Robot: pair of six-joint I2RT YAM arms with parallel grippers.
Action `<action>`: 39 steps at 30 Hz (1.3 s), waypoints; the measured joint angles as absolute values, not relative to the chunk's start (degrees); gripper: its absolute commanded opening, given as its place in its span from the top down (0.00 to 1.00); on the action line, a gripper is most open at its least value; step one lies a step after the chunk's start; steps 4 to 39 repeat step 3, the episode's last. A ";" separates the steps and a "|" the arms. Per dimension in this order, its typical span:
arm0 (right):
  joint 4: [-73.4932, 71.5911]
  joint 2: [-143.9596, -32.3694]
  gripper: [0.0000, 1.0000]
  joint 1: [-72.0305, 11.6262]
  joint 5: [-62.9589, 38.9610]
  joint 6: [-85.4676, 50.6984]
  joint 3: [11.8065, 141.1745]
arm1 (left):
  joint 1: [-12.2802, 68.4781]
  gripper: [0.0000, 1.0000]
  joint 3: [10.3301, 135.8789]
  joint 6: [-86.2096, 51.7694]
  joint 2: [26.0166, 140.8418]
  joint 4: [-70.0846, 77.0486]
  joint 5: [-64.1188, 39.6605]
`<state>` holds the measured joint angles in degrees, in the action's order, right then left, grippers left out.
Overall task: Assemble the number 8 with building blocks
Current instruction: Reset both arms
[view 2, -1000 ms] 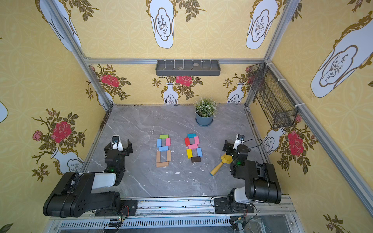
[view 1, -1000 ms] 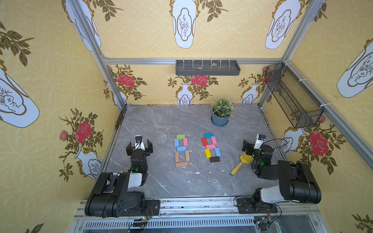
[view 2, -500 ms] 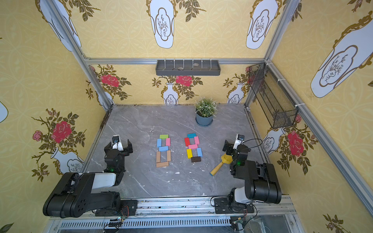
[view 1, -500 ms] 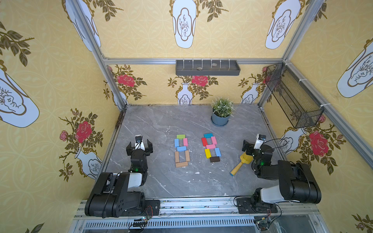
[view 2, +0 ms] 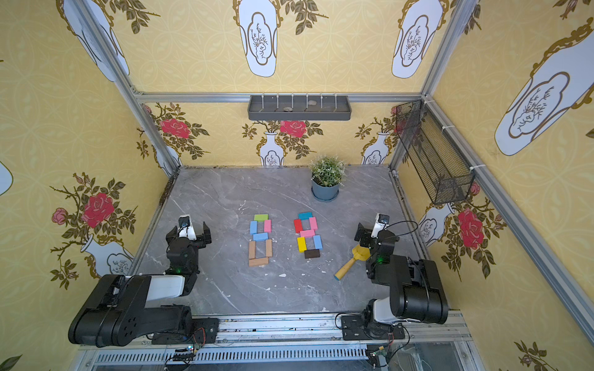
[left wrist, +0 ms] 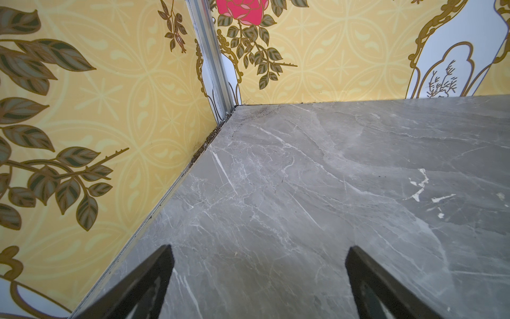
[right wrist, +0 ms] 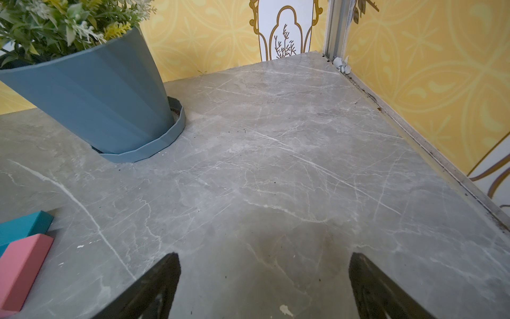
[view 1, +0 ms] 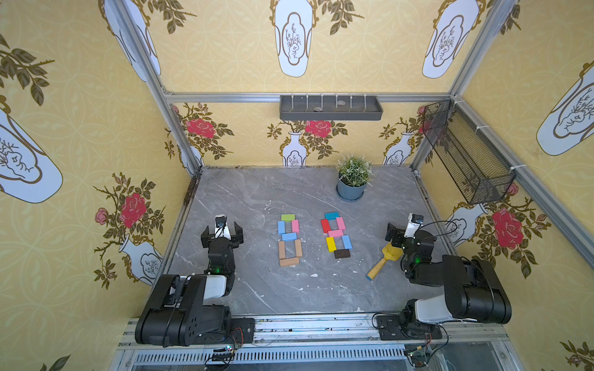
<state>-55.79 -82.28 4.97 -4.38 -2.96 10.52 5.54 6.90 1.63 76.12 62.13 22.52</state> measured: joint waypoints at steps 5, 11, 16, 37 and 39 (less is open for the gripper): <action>-55.81 -82.28 0.02 4.97 -4.56 -2.96 10.52 | 5.54 0.00 6.90 1.63 76.12 62.13 22.52; -55.81 -82.28 0.02 4.97 -4.56 -2.96 10.52 | 5.54 0.00 6.90 1.63 76.12 62.13 22.52; -55.81 -82.28 0.02 4.97 -4.56 -2.96 10.52 | 5.54 0.00 6.90 1.63 76.12 62.13 22.52; -55.81 -82.28 0.02 4.97 -4.56 -2.96 10.52 | 5.54 0.00 6.90 1.63 76.12 62.13 22.52; -55.81 -82.28 0.02 4.97 -4.56 -2.96 10.52 | 5.54 0.00 6.90 1.63 76.12 62.13 22.52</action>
